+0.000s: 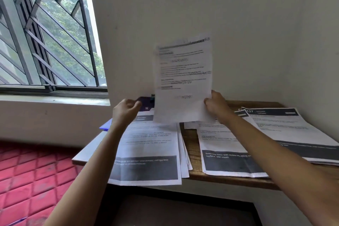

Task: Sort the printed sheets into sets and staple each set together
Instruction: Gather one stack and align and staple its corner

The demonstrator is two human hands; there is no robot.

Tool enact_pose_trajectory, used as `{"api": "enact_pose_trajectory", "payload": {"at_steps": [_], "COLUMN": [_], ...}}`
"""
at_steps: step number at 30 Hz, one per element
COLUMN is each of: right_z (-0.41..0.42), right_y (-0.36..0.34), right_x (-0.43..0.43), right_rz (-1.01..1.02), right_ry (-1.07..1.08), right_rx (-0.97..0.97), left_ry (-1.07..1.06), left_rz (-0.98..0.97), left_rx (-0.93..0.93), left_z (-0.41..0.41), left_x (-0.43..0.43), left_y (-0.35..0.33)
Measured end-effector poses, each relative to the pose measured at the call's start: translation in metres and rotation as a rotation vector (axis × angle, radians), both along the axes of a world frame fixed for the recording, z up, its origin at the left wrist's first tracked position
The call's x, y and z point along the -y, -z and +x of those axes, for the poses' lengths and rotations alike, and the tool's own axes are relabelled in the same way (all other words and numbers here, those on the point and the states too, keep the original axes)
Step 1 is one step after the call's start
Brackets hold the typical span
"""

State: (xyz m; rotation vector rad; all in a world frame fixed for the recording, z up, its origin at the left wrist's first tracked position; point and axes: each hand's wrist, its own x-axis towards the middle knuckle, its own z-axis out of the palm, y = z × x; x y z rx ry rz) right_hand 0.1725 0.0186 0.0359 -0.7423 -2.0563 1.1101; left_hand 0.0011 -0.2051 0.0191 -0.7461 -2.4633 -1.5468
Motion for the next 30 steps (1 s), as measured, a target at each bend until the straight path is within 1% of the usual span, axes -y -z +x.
{"api": "enact_pose_trajectory", "payload": {"at_steps": [2, 4, 9, 12, 14, 17, 21, 25, 30], "right_z": [0.001, 0.003, 0.006, 0.006, 0.006, 0.005, 0.002, 0.001, 0.001], "right_y": [0.002, 0.007, 0.025, 0.033, 0.038, 0.044, 0.050, 0.052, 0.051], "right_x": [-0.011, -0.021, -0.033, -0.033, -0.034, -0.038, -0.042, -0.044, -0.044], "right_rz": [0.002, -0.019, -0.099, -0.127, -0.126, -0.132, -0.133, -0.123, -0.116], "right_ry": [0.064, 0.100, 0.139, 0.133, 0.130, 0.128, 0.128, 0.124, 0.109], "right_rx": [0.078, 0.128, 0.207, 0.213, 0.218, 0.215, 0.214, 0.213, 0.213], "left_ry": [-0.090, -0.074, -0.073, -0.085, -0.115, -0.151, -0.156, -0.098, -0.094], "left_rz": [-0.322, -0.525, -0.693, -0.791, -0.795, -0.762, -0.634, -0.609, -0.463], "left_rx": [0.089, 0.173, 0.228, 0.217, 0.202, 0.235, 0.269, 0.175, 0.272], "left_z": [-0.001, 0.002, -0.017, -0.024, -0.022, -0.022, -0.023, -0.021, -0.017], "left_x": [0.015, 0.023, 0.019, 0.010, 0.007, 0.003, 0.003, 0.006, 0.011], "left_y": [0.004, 0.011, 0.031, 0.038, 0.038, 0.036, 0.038, 0.035, 0.021]}}
